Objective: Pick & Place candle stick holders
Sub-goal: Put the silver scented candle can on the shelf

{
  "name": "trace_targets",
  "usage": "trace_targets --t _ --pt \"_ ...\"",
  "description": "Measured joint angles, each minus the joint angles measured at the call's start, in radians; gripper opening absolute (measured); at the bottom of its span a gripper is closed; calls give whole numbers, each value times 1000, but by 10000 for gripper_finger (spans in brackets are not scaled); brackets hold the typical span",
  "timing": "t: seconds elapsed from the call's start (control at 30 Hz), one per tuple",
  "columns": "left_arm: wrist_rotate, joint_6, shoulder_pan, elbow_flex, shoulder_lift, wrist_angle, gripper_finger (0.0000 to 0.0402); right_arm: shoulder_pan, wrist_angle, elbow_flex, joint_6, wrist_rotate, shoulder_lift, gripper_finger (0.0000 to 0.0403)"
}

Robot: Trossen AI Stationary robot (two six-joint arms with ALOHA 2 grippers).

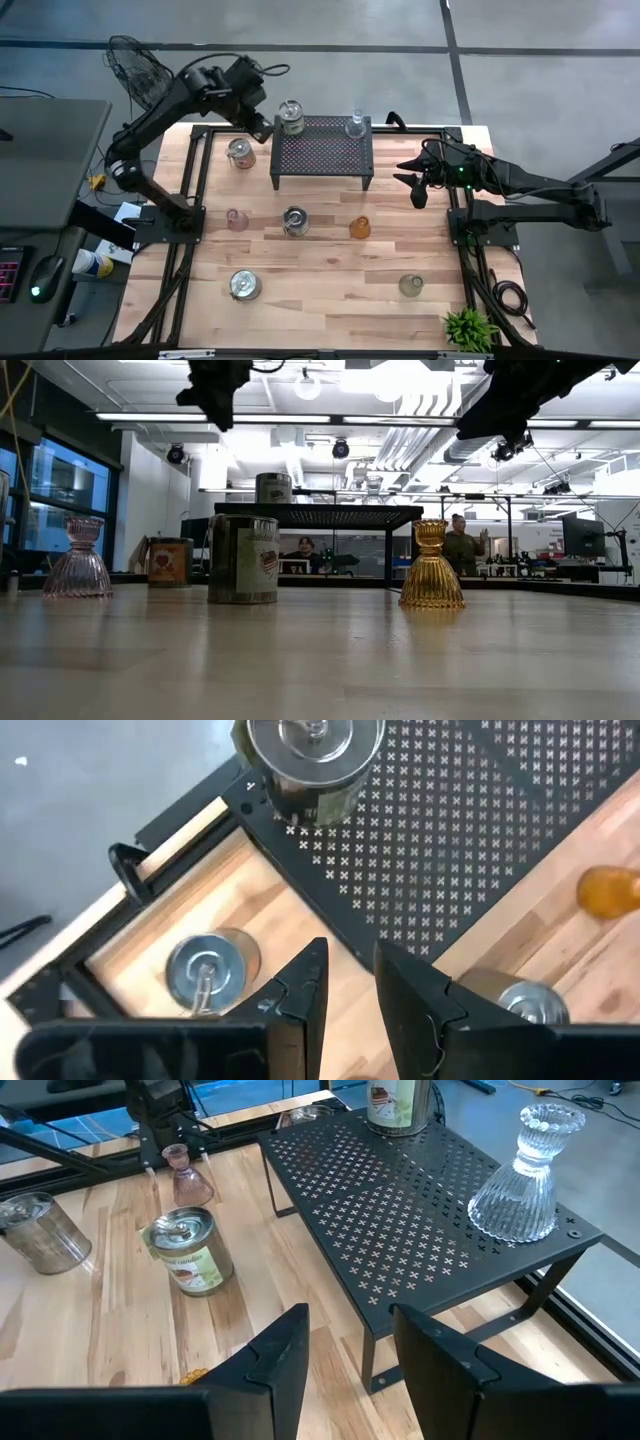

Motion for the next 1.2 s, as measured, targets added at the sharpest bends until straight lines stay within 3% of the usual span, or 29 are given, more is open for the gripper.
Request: trace_targets --t 0.23,0.47,0.6,0.87,1.07,1.2 --pt "-72 -115 1 -279 -132 108 80 0 0 0 0 0 0 139" --pt "-186 -233 14 -427 -148 113 80 0 0 0 0 2 0 139" --pt "-187 -272 75 -502 -146 157 80 0 0 0 4 2 0 139" --pt "-132 -272 272 -567 -131 198 80 0 0 0 23 3 0 139" --pt "-75 -224 345 -590 -80 235 80 0 0 0 23 4 0 139" --pt "-92 -213 370 -602 -40 251 80 0 0 0 23 4 0 139"
